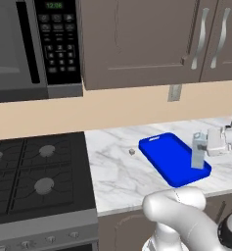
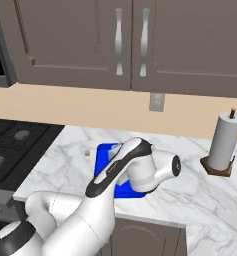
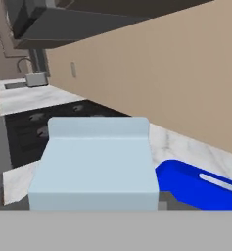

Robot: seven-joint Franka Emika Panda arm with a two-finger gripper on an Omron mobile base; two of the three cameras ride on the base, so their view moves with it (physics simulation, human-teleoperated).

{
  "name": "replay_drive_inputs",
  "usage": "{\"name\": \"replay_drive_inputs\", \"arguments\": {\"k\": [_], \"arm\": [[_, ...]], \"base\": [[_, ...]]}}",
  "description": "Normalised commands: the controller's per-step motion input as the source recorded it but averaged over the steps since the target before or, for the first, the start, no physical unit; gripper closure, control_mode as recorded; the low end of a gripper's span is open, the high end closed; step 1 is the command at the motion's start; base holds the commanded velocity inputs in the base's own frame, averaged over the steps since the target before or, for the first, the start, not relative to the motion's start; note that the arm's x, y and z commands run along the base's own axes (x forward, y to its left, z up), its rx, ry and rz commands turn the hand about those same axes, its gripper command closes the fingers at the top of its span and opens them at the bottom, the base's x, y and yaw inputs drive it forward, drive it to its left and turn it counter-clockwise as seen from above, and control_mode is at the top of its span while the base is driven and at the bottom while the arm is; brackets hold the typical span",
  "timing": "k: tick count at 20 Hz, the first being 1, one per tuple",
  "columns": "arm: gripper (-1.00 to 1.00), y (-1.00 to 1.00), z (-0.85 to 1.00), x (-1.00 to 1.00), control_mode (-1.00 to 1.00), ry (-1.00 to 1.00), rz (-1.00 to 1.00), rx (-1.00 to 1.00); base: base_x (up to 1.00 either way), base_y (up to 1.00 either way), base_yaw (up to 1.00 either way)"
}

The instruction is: Take out the milk from the fridge and place it on the tray on the counter. Then take the sugar cube near the tray and place it in the tray.

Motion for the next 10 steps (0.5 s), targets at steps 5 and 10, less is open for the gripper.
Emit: {"name": "replay_drive_inputs", "arguments": {"k": [5,10], "arm": [[1.0,-0.1,-0.18,0.33,-1.0,-0.01,0.05,0.0],[1.0,-0.14,-0.22,0.3,-1.0,0.02,0.06,0.0]], "base": [[0.0,0.0,0.0],[0.0,0.0,0.0]]}}
